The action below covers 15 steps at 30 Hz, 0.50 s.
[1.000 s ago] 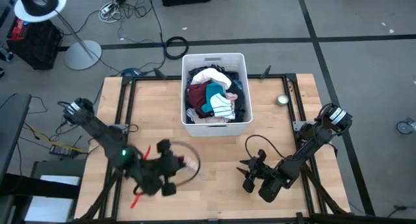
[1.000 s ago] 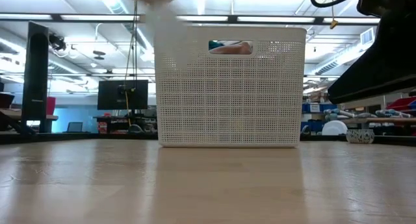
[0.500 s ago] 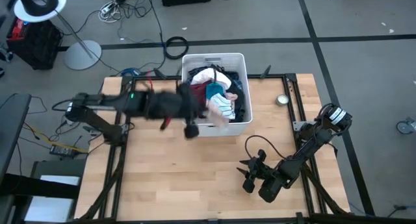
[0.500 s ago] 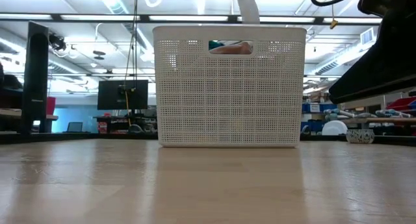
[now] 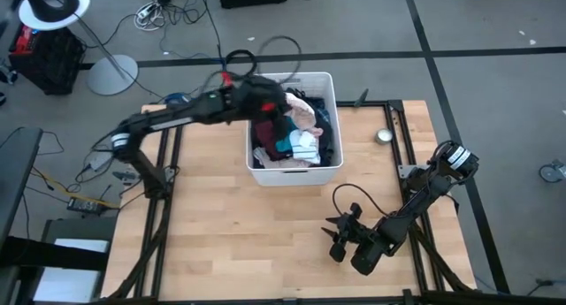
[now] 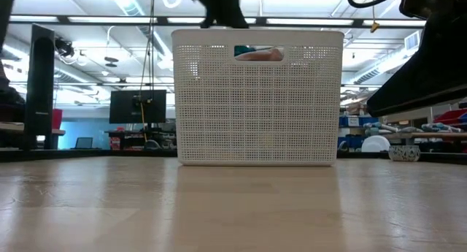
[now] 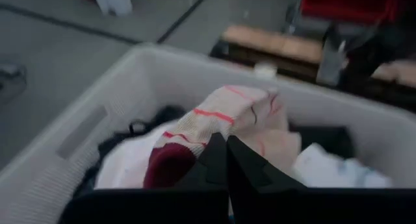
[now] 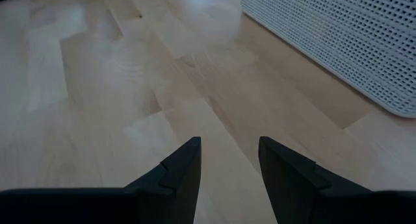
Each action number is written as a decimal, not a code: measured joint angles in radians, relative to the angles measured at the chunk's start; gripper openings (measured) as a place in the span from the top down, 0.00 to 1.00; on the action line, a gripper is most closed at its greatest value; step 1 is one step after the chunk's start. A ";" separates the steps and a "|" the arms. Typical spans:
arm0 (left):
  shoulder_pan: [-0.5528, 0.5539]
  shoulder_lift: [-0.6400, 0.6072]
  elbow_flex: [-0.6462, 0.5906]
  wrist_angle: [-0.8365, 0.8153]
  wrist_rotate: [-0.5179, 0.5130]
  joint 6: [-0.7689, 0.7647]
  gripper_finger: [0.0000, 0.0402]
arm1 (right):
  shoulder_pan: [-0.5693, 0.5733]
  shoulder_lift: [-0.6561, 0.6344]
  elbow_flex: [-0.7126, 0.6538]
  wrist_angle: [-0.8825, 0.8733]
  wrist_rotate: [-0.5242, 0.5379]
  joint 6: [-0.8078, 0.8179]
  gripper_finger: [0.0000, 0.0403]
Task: Sort clothes
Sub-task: Put the peach sock into the laundry bin
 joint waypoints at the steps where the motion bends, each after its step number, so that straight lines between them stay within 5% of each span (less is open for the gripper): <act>1: 0.008 0.026 0.000 -0.003 0.013 -0.001 1.00 | 0.000 0.000 0.000 0.001 0.000 0.000 0.61; 15: 0.027 0.415 0.008 0.076 0.171 -0.144 0.82 | 0.000 0.000 0.000 0.000 -0.003 0.001 0.61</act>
